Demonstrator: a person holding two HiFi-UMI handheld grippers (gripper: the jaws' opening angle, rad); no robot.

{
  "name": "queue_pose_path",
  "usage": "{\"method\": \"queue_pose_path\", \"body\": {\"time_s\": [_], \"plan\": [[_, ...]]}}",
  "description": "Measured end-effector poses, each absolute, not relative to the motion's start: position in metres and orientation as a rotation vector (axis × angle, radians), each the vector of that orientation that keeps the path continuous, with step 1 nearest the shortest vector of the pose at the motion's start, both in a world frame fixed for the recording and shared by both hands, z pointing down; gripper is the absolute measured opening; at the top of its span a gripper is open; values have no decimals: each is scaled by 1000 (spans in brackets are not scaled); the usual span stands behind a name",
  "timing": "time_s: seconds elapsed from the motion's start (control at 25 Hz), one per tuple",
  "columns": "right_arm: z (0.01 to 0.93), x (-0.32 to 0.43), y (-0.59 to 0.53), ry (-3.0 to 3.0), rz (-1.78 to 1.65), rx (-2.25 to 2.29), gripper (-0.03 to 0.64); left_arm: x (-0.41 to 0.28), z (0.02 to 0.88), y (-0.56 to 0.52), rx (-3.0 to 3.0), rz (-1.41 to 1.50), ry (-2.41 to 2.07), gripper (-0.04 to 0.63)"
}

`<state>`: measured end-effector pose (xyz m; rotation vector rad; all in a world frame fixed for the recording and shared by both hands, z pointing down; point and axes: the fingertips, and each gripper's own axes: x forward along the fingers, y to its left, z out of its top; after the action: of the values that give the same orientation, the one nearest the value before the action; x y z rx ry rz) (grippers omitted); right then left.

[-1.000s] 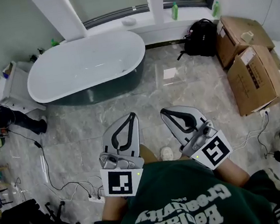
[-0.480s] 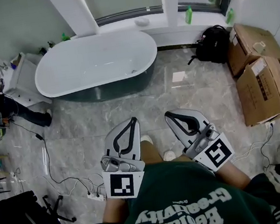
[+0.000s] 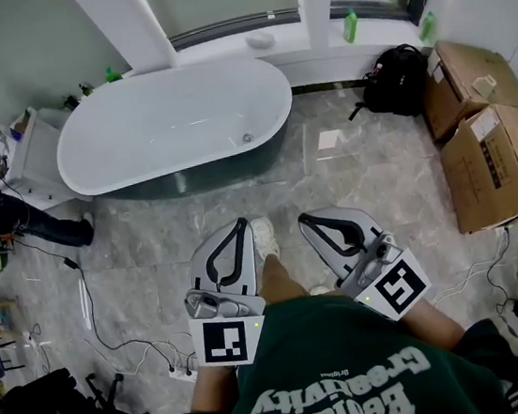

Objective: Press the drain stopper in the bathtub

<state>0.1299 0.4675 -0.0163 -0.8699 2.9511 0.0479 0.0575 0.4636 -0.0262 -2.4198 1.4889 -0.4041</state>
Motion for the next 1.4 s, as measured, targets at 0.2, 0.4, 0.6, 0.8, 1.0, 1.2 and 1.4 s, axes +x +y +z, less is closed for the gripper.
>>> {"method": "queue_pose_path", "body": {"time_s": [0.2,0.4,0.6,0.8,1.0,1.2,1.4], "plan": [[-9,114,414,2944,50,-915,14,45,-19,408,-2444,-405,1454,9],[-11,89,353,2926,4,-960,14,14,-19,344,-2475,-416,1493,9],[-4,64,296,2956,-14,-1001,14,-6,-26,280,-2476,-389,1442,9],[-2,40,246,2958,-65,-1033,14,-31,-21,229,-2539,-381,1440,9],[-8,16,203,2954,-62,-1071,14,-55,-23,181,-2578,-353,1432,9],[-11,5,164,2944,-42,-1129,14,-66,-27,142,-2591,-327,1393,9],[-21,-10,133,2919,18,-1164,14,-82,-30,115,-2623,-303,1372,9]]}}
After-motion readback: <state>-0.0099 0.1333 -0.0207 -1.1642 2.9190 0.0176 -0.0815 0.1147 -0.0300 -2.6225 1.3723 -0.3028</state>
